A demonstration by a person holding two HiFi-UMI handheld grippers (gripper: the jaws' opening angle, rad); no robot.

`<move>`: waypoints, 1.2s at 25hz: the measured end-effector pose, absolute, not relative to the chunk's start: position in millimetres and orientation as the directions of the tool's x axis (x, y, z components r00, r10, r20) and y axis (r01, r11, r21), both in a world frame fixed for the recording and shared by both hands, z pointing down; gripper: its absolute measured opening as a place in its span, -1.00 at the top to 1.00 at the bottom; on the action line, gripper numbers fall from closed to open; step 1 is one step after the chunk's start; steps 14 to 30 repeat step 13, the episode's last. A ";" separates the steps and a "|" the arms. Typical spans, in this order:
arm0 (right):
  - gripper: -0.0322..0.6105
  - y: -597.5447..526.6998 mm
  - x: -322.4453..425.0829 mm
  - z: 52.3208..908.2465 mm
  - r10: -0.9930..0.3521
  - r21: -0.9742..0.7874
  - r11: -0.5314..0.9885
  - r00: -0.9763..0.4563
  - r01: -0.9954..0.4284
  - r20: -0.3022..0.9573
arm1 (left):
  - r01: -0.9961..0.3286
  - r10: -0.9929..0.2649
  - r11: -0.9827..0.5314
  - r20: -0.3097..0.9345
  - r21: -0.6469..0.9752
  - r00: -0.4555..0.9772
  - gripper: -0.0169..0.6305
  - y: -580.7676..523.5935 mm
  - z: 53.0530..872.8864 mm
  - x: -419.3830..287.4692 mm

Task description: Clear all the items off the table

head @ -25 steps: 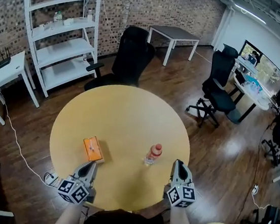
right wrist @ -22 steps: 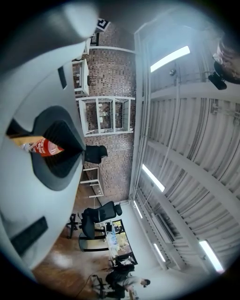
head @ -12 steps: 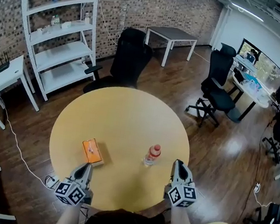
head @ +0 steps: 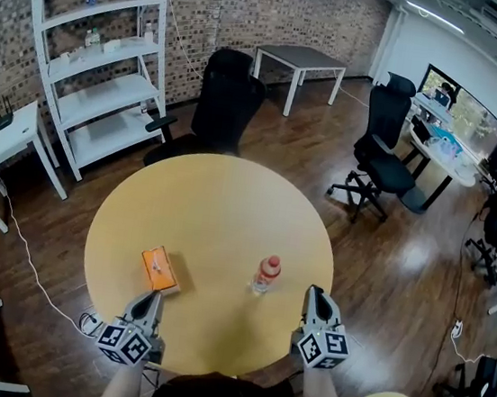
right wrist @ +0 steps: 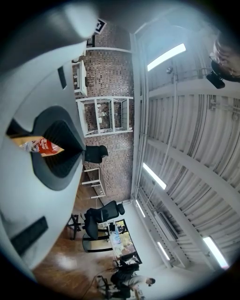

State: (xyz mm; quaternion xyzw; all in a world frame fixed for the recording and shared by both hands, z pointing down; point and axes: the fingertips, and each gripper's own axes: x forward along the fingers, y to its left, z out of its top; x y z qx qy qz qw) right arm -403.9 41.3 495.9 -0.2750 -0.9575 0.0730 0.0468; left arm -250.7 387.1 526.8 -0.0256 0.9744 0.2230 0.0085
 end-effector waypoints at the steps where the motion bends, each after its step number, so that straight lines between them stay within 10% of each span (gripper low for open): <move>1: 0.89 40.2 -403.7 497.1 0.534 -0.170 0.837 -0.844 0.520 0.050 | -0.053 -0.046 0.899 -0.026 0.434 -0.999 0.98 386.4 527.6 -250.2; 30: 0.89 38.4 -410.7 491.6 0.530 -0.185 0.837 -0.847 0.515 0.043 | -0.038 -0.032 0.906 -0.022 0.422 -0.999 0.98 393.8 516.7 -255.6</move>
